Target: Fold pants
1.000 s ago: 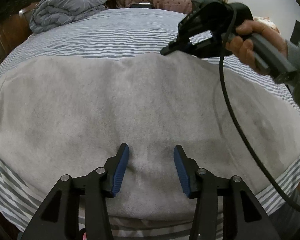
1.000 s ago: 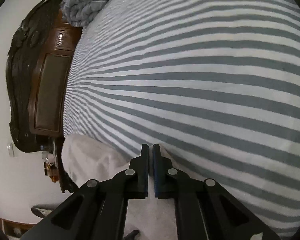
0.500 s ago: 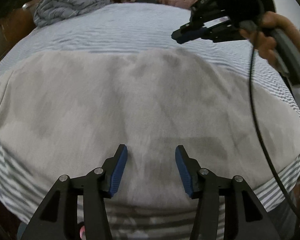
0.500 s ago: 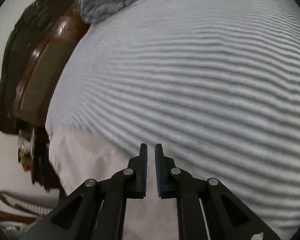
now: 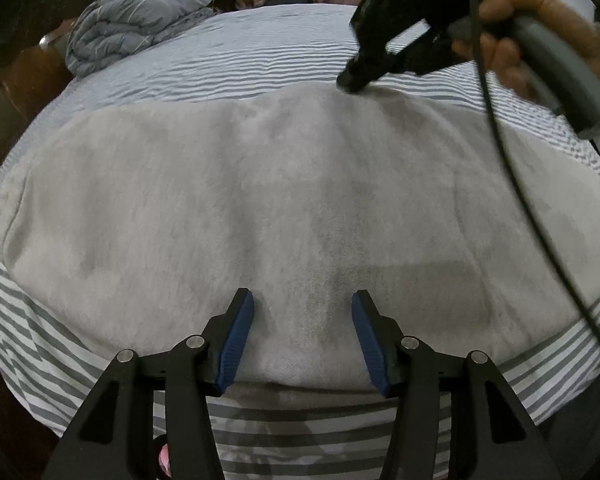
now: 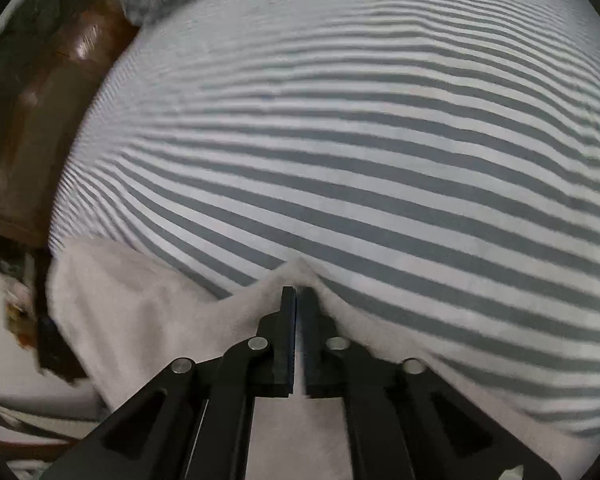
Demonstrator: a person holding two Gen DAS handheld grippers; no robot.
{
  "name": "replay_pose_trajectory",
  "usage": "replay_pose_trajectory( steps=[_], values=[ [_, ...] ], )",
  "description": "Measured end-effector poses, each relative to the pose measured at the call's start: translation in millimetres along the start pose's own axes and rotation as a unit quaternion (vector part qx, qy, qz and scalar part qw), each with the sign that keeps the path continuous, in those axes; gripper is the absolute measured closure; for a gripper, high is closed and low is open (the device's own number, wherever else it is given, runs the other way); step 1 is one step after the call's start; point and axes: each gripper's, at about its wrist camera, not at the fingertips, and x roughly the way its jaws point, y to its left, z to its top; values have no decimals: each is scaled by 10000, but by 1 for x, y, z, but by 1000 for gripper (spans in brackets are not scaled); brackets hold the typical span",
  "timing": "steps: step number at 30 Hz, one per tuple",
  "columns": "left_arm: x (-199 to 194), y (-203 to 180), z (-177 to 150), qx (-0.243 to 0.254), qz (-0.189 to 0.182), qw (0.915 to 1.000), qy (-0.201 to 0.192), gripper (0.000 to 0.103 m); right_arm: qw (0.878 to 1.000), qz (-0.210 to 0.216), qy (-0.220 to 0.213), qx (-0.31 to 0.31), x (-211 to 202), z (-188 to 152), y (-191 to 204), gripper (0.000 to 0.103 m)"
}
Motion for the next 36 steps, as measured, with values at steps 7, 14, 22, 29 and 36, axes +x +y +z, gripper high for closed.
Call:
replay_pose_trajectory(
  steps=[7,14,22,29,36],
  values=[
    [-29,9,18,-323,-275,9987,-285,48,9937,125,-1006,482,-127,-77,-60,73],
    [-46,-28,38,-128,-624,9974,-322,42,9567,-155,-1828,2262,-224,-219,-195,69],
    [-32,-77,48,67,-786,9969,34,42,8943,-506,-2328,3788,-277,-362,-312,69],
    [-19,-109,50,337,-640,9972,212,41,8691,144,-2509,4260,-251,-405,-348,69],
    [-15,-148,48,796,-668,9941,312,42,8571,966,-2769,4235,-209,-402,-364,69]
  ],
)
